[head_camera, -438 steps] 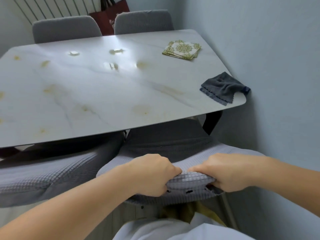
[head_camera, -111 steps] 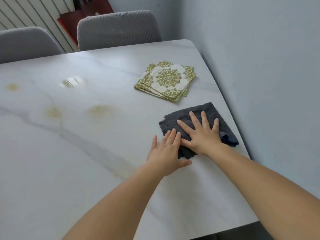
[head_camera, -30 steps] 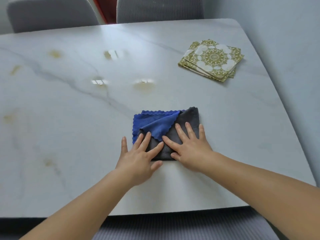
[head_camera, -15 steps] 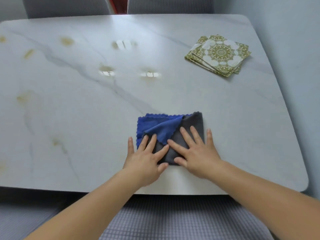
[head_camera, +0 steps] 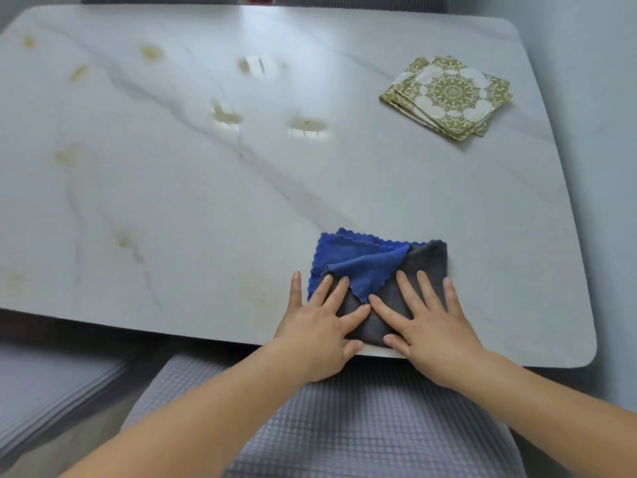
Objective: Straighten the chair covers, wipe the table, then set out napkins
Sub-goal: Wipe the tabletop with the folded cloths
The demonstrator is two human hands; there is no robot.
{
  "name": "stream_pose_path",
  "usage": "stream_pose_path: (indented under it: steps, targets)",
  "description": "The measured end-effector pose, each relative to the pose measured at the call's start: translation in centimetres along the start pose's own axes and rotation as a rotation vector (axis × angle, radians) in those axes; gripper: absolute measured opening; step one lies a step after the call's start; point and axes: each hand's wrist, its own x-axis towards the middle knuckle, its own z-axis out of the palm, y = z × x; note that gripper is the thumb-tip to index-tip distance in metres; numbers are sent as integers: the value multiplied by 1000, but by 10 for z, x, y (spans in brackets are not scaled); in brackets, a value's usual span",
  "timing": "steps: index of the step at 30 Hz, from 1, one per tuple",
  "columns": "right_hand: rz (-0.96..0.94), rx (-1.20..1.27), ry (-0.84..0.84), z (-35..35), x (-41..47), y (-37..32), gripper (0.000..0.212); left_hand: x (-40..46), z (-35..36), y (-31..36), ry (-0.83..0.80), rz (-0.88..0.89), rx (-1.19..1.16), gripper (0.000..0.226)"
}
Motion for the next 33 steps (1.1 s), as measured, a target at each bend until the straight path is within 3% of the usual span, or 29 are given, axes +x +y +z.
stream_pose_path:
  steps: [9, 14, 25, 33]
  targets:
    - [-356, -106, 42, -36, 50, -113, 58, -90, 44, -71, -114, -352, -105, 56]
    - [-363, -108, 53, -59, 95, -153, 57, -95, 51, -122, -85, -474, -168, 59]
    - [46, 115, 61, -106, 189, -121, 59, 17, -15, -201, 19, -332, -188, 73]
    - [125, 115, 62, -76, 148, -137, 60, -3, 3, -205, -9, -74, -44, 79]
